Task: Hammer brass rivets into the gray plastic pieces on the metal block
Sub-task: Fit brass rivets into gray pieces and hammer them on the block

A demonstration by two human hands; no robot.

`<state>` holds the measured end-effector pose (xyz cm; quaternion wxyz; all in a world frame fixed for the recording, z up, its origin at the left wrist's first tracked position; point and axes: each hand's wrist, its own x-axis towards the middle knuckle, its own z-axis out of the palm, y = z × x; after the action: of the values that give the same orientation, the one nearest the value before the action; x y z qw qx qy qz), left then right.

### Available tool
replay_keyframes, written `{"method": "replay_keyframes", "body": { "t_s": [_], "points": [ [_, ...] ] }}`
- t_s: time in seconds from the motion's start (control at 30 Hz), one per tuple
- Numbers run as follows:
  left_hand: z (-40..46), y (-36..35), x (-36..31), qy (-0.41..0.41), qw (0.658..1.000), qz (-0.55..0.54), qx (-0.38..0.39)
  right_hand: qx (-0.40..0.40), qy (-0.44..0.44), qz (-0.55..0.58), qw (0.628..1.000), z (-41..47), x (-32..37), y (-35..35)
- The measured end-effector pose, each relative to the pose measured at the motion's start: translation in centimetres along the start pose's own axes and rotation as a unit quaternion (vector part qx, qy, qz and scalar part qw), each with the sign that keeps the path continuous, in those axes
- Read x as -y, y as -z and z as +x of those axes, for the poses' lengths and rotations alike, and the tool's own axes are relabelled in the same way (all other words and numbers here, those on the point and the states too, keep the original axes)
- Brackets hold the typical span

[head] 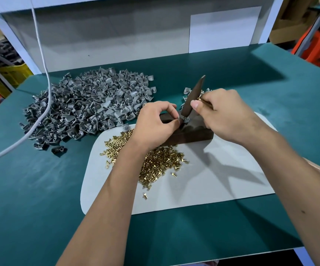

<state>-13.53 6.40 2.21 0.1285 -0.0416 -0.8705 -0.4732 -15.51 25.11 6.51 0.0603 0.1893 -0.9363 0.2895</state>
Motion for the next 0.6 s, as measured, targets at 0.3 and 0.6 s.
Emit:
{"method": "replay_keyframes", "body": {
  "t_s": [0.3, 0.6],
  "points": [
    [-0.1, -0.1, -0.1, -0.004, 1.000, -0.004, 0.009, 0.006, 0.002, -0.049, 0.999, 0.0, 0.6, -0.2],
    [0.0, 0.1, -0.1, 0.022, 1.000, -0.014, 0.010, -0.052, 0.002, -0.025, 0.998, 0.6, 1.5, 1.1]
  ]
}}
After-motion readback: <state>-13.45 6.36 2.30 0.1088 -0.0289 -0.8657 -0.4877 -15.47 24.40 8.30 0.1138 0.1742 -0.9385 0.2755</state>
